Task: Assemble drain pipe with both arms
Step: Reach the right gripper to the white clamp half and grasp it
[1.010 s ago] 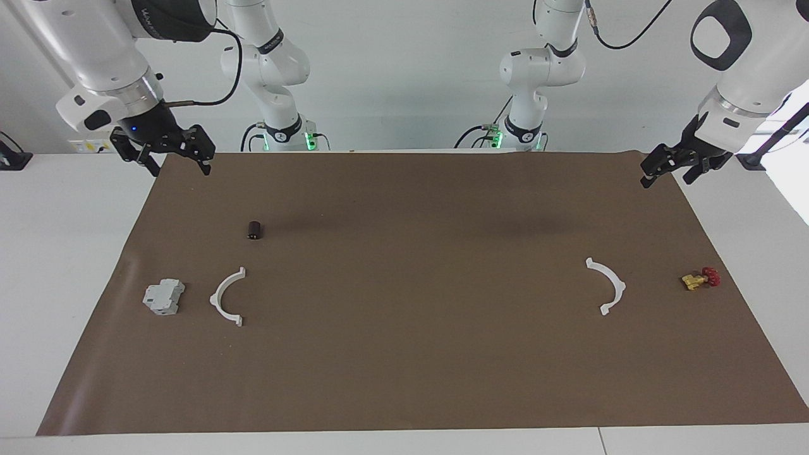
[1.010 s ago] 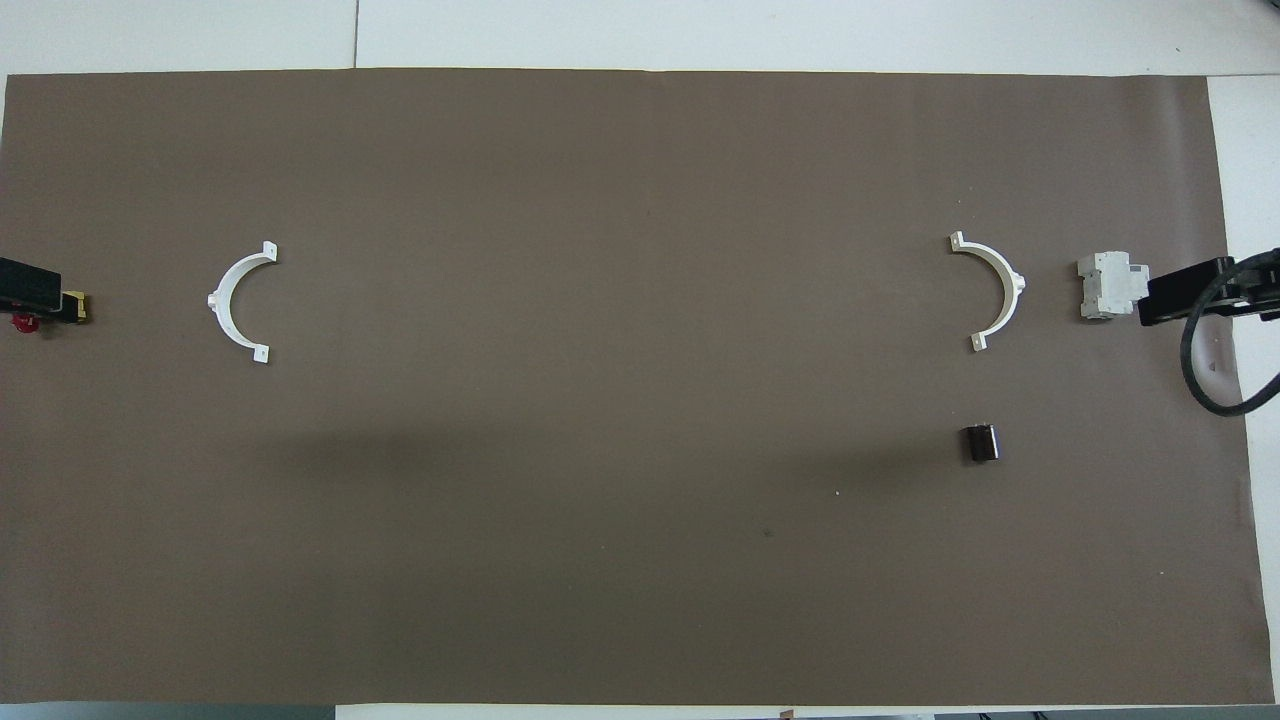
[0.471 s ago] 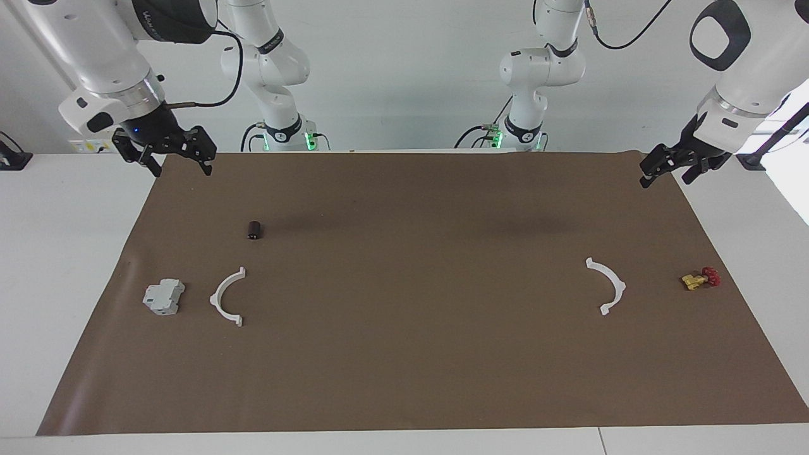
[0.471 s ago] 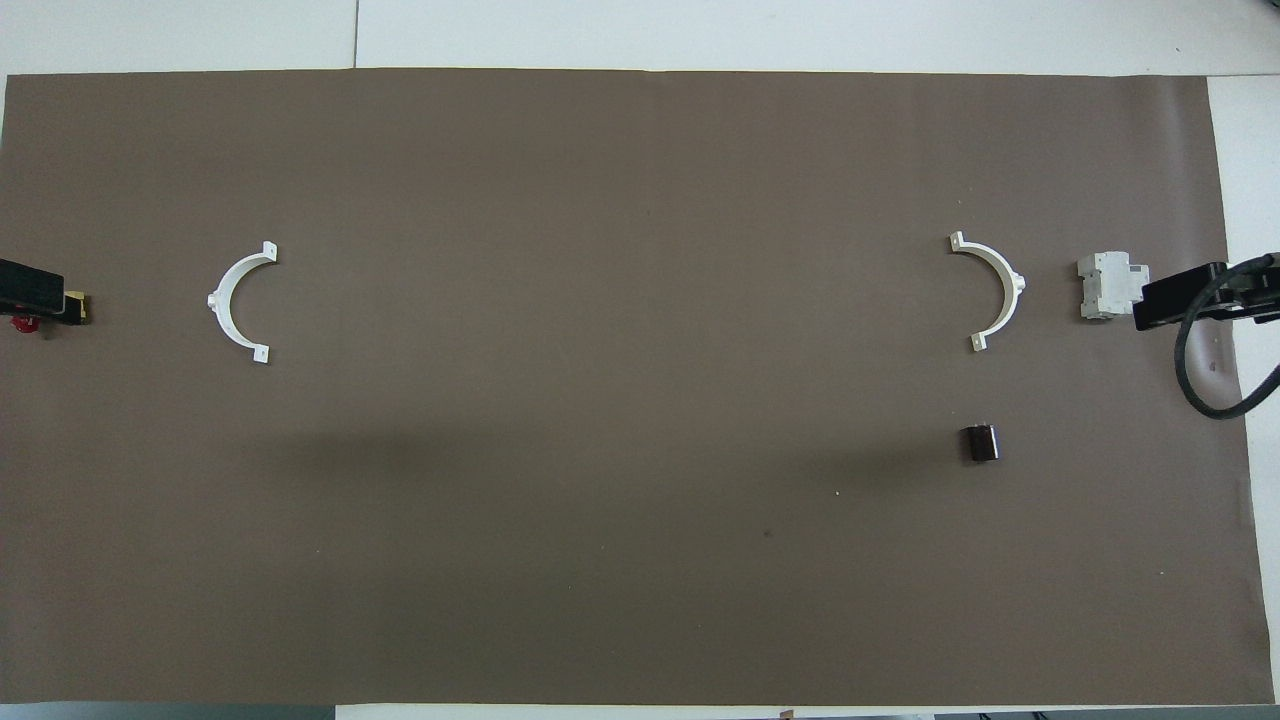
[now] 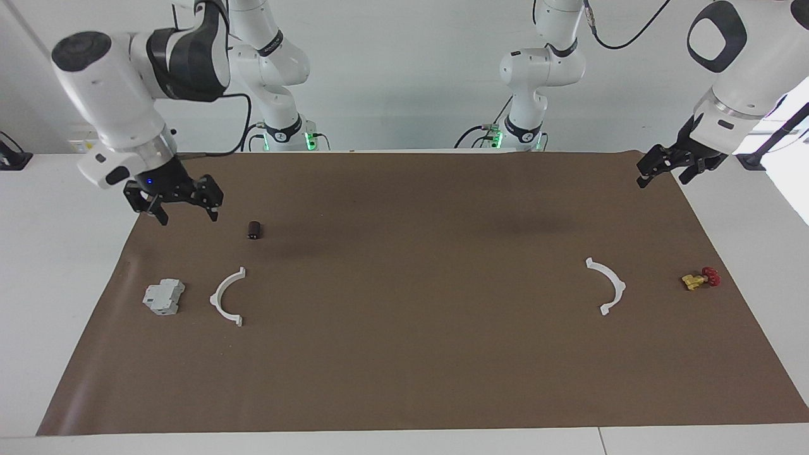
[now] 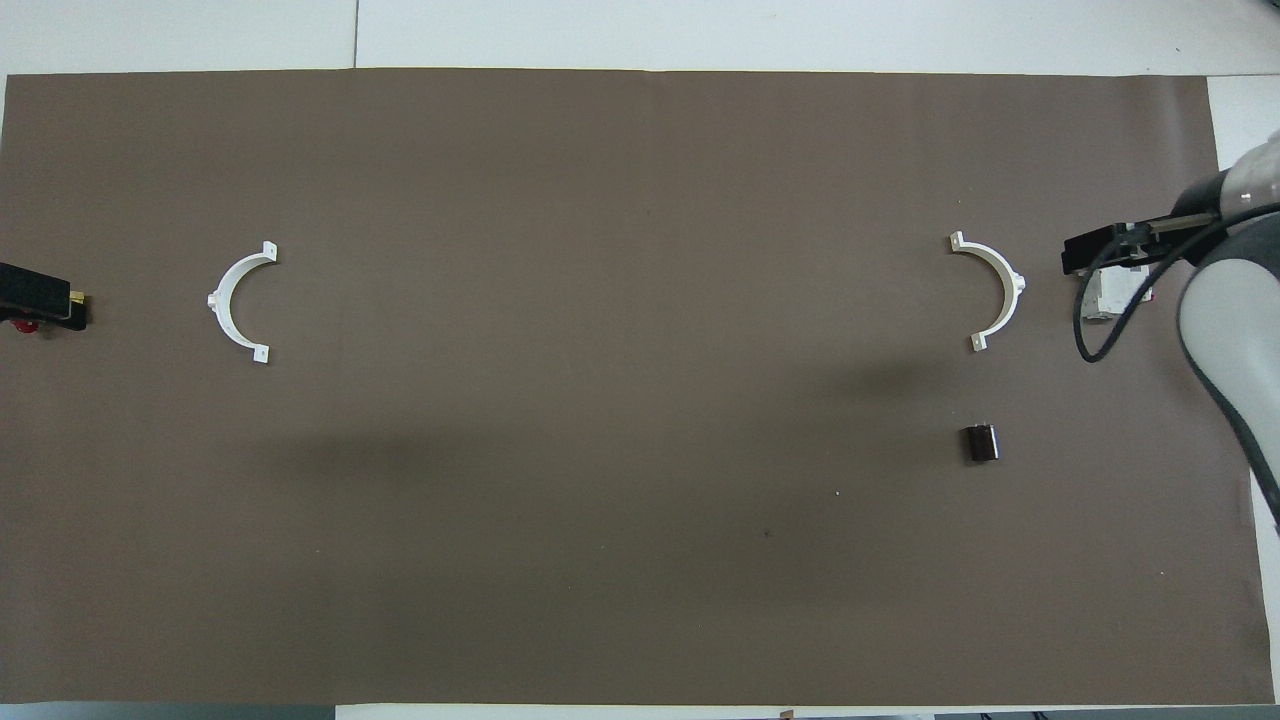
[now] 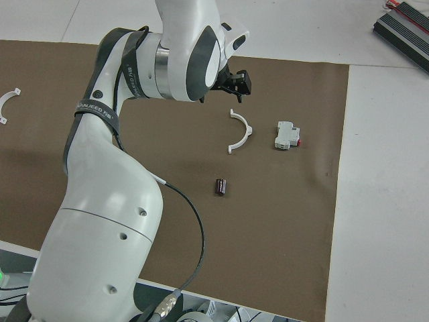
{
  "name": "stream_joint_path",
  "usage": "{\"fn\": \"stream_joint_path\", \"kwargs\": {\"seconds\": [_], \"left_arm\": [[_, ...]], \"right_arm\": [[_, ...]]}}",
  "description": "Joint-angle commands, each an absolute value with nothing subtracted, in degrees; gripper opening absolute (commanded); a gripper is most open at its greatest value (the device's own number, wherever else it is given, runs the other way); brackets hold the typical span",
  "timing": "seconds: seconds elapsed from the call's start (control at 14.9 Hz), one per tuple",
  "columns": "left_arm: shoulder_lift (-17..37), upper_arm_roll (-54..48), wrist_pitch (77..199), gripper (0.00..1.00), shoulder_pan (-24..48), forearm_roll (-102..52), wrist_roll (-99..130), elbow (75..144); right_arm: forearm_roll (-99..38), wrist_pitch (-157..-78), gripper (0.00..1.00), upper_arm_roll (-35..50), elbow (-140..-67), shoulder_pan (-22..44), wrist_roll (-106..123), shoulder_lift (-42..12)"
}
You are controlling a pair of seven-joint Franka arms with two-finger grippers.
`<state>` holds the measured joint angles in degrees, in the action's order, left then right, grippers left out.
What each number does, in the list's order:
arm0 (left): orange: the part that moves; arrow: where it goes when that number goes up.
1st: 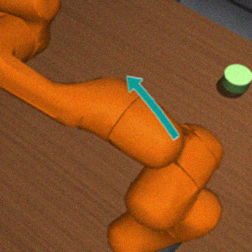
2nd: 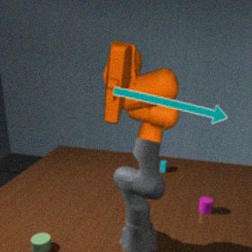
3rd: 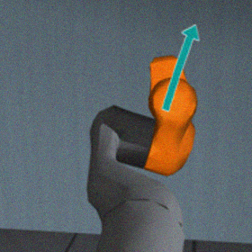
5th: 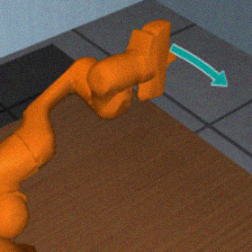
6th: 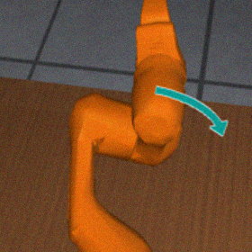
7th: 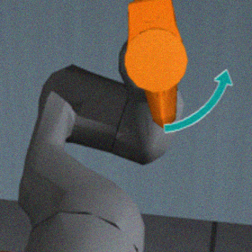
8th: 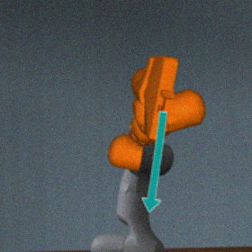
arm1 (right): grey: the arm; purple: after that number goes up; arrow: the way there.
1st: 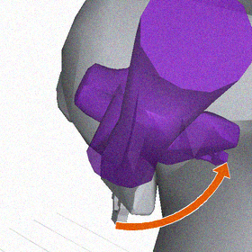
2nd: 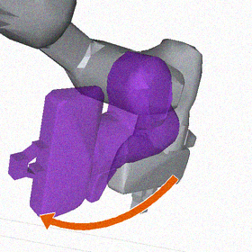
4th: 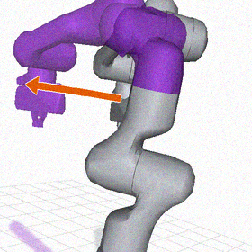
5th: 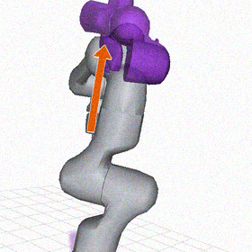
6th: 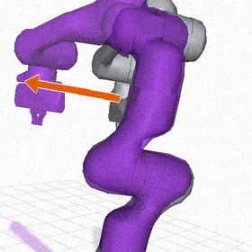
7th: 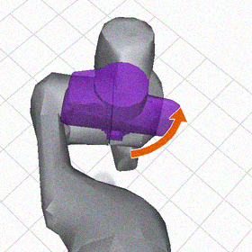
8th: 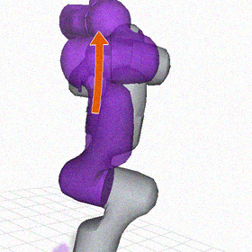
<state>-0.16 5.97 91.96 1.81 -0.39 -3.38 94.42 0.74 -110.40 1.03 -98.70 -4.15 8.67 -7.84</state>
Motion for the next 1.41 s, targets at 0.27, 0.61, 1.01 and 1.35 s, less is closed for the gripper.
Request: {"fn": "stream_joint_path", "kwargs": {"seconds": [0.27,0.61,1.01,1.35], "left_arm": [[-2.1,6.1,93.3,1.0,2.0,-0.6,-3.7,96.7],[-2.1,6.1,93.3,1.0,2.0,-0.5,-3.7,96.7],[-2.1,6.1,94.2,1.0,2.0,-0.5,-3.6,97.1],[-2.1,6.1,95.3,1.0,2.1,-0.5,-3.8,97.3]], "right_arm": [[0.5,-126.7,1.0,1.4,-101.9,-5.2,16.5,-21.4],[0.4,-132.5,0.84,1.4,-104.8,-7.1,20.8,-23.9],[0.4,-134.5,0.66,1.5,-108.6,-8.1,22.4,-23.0],[0.4,-134.5,0.44,1.5,-109.8,-8.2,22.4,-22.7]]}}
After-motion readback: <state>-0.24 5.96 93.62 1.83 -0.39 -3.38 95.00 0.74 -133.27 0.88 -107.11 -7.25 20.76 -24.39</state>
